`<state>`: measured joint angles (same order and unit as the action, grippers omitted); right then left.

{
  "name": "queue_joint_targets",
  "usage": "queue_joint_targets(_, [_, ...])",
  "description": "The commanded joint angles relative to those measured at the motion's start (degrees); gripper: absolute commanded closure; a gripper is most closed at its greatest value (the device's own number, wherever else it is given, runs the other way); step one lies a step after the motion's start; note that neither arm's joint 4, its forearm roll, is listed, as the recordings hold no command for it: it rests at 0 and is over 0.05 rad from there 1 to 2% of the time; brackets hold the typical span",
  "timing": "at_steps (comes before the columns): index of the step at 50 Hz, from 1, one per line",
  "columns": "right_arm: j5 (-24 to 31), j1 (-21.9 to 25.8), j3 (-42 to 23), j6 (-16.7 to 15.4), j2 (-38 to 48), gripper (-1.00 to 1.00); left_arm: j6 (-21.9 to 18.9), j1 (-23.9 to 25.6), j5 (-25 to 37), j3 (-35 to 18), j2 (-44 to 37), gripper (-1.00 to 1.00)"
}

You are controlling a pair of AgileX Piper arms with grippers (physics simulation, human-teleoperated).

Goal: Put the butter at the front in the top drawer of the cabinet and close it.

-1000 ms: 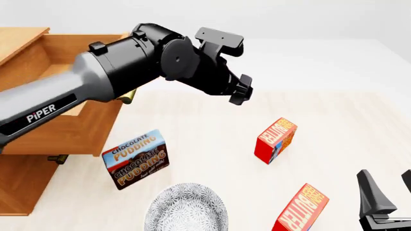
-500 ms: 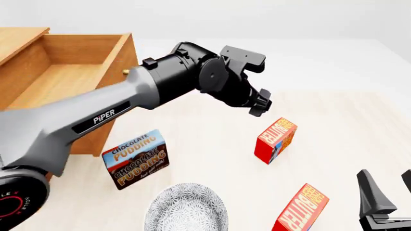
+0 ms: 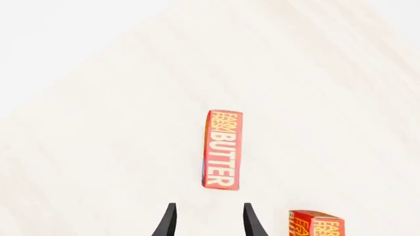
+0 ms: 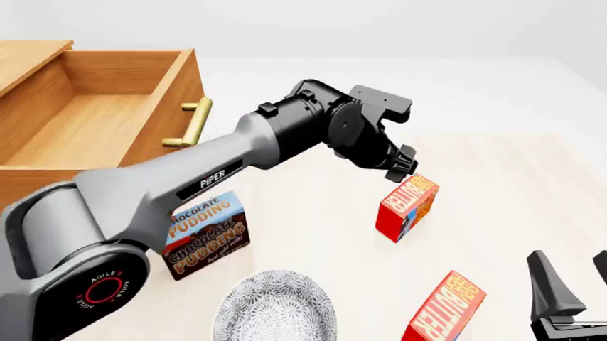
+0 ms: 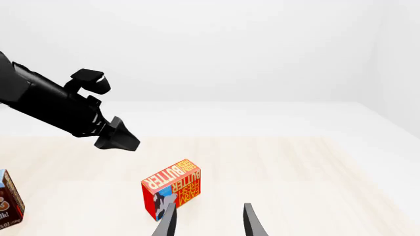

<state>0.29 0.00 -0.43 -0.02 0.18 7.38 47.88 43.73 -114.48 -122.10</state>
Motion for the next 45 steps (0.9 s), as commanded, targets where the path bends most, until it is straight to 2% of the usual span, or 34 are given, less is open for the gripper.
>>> queue_joint_targets(1, [-0.10,0.01,0.09,0.01,0.00,-1.00,0.13,0.48,1.20,-4.03,-3.69,-1.00])
queue_joint_targets(45, [-0.10,0.00,0.09,0.01,0.00,-1.00,1.01,1.94,4.97,-15.72,-15.21,-1.00])
